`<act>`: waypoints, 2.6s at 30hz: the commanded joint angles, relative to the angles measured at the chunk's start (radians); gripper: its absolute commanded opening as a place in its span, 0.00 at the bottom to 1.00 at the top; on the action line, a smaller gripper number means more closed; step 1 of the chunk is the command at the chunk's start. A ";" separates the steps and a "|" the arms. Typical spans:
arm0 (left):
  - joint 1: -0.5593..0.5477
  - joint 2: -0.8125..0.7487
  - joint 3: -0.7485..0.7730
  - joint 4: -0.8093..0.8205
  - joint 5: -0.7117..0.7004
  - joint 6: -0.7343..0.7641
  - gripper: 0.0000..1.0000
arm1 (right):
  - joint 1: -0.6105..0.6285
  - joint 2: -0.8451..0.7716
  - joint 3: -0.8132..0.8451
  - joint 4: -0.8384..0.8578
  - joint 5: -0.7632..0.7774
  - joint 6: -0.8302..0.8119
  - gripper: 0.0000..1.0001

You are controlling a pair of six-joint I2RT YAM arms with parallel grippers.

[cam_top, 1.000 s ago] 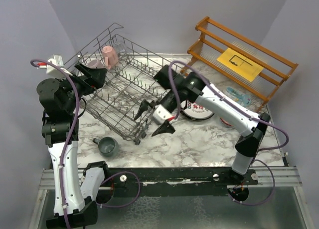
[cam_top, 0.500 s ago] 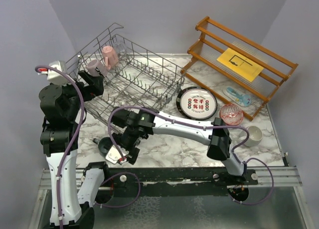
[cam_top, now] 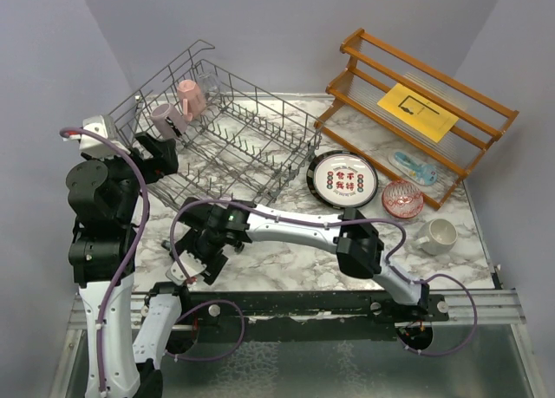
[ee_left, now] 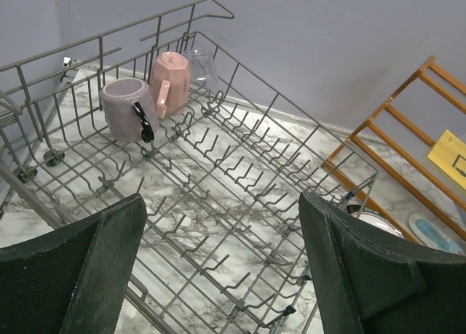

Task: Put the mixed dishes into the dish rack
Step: Pick up the cup at the center of the board.

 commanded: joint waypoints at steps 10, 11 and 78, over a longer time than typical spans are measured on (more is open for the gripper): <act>-0.019 -0.022 -0.031 -0.002 -0.029 0.025 0.89 | 0.019 0.136 0.034 0.076 0.127 0.004 0.56; -0.020 -0.022 -0.030 -0.002 -0.030 0.025 0.89 | 0.019 0.139 0.034 0.078 0.127 0.006 0.54; -0.035 -0.151 0.017 0.357 0.019 -0.413 0.99 | -0.102 -0.401 0.170 -0.346 0.145 0.100 0.01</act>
